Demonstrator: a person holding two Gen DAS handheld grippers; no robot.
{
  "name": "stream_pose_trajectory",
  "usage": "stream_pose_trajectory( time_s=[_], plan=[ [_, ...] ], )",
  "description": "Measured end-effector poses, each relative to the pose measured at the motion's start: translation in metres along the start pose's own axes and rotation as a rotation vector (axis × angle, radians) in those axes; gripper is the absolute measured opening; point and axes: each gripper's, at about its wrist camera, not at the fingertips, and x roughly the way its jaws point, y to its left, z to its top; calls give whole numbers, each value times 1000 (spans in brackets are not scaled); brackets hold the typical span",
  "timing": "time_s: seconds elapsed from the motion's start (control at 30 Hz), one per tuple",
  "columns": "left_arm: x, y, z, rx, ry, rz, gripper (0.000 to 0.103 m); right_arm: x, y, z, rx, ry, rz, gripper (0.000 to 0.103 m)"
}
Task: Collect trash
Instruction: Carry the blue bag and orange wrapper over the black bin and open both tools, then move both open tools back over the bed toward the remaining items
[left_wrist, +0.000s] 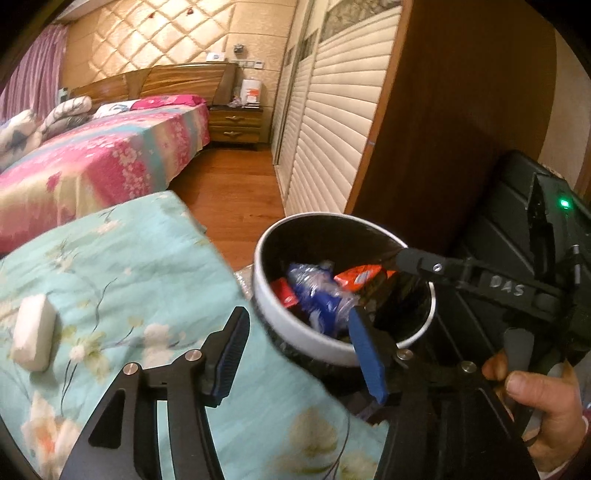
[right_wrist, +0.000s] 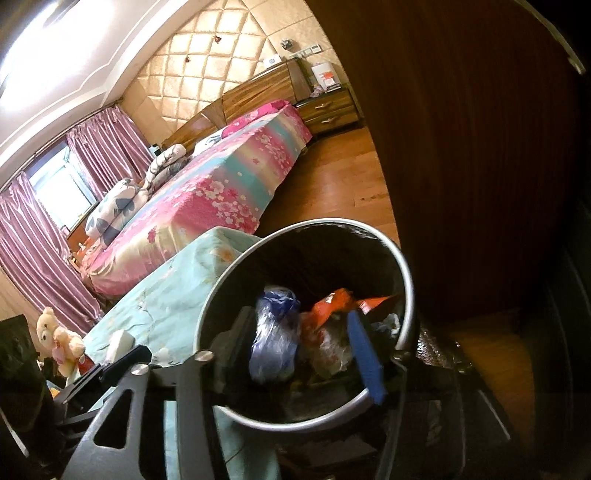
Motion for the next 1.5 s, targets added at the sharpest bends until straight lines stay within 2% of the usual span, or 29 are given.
stream_pose_trajectory(
  time_s=[0.03, 0.1, 0.17, 0.37, 0.6, 0.67, 1.07, 1.5],
  plan=[
    [-4, 3, -3, -11, -1, 2, 56, -2, 5, -2, -9, -7, 5, 70],
    [-13, 10, -10, -28, -8, 13, 56, -3, 13, -4, -24, -13, 14, 73],
    [-25, 20, -20, -51, -16, 34, 57, -4, 25, -9, -33, -14, 34, 80],
    [-55, 50, -40, -156, -20, 72, 58, 3, 62, -24, -72, -3, 95, 87],
    [-97, 84, -66, -223, -36, 156, 59, 14, 106, -50, -122, 43, 160, 89],
    [-107, 91, -71, -241, -40, 177, 60, 19, 119, -58, -136, 54, 173, 93],
    [-162, 150, -102, -359, -59, 312, 61, 44, 175, -90, -196, 136, 236, 95],
    [-175, 190, -109, -425, -62, 379, 61, 69, 215, -107, -254, 196, 268, 95]
  ],
)
